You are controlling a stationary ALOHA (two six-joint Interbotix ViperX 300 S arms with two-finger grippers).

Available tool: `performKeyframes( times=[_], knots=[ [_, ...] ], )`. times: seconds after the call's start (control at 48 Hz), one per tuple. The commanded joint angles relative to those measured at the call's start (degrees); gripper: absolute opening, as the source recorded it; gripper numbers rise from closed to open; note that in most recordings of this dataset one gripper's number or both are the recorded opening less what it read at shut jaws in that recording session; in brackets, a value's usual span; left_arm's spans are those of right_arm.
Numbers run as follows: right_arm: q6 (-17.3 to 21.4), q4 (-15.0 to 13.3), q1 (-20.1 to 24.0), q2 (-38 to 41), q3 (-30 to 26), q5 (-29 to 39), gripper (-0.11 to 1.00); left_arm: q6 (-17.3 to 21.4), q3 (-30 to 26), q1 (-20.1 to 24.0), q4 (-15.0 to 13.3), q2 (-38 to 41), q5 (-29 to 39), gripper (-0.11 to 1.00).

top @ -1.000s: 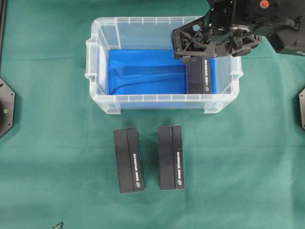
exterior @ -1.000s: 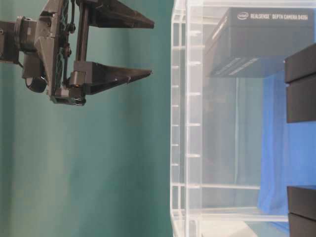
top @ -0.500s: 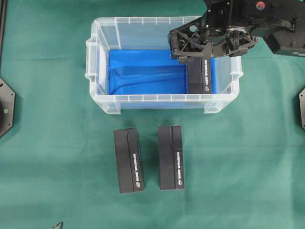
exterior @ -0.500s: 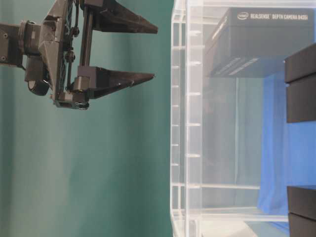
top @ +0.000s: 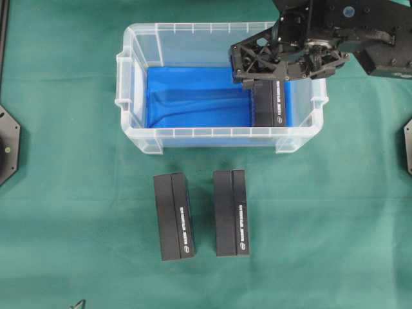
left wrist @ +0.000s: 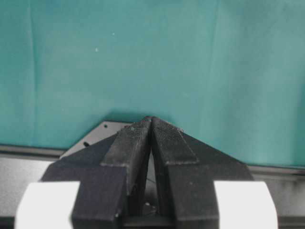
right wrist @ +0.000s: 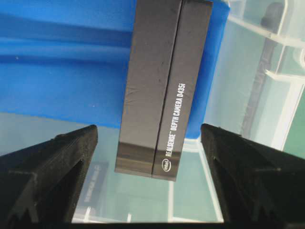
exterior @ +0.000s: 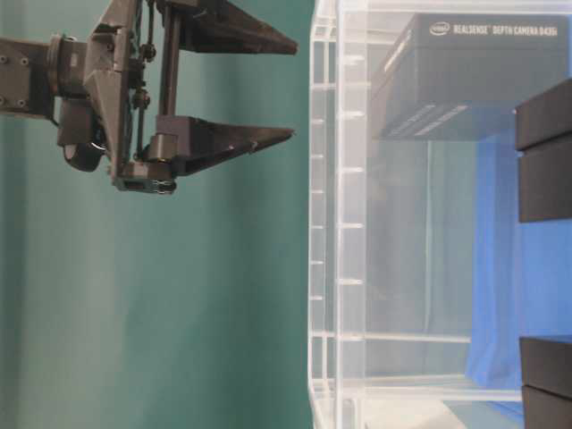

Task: Take the box out of the case with the right arm.
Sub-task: 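Lower the right gripper around the right box and close it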

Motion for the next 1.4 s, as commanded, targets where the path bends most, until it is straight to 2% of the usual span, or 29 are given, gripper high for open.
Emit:
performKeyframes(
  times=[0.0, 0.916, 1.375],
  knots=[
    [-0.09, 0.0, 0.0, -0.79, 0.18, -1.49, 0.91, 0.0, -0.62, 0.09, 0.18, 0.18, -0.26, 0.0],
    [0.09, 0.26, -1.49, 4.04, 11.87, -15.73, 0.91, -0.09, -0.44, 0.09, 0.18, 0.35, -0.35, 0.0],
    [0.26, 1.76, -1.58, 5.1, 12.13, -17.49, 0.9, 0.0, -0.18, 0.97, 0.18, 0.26, -0.35, 0.0]
  ],
)
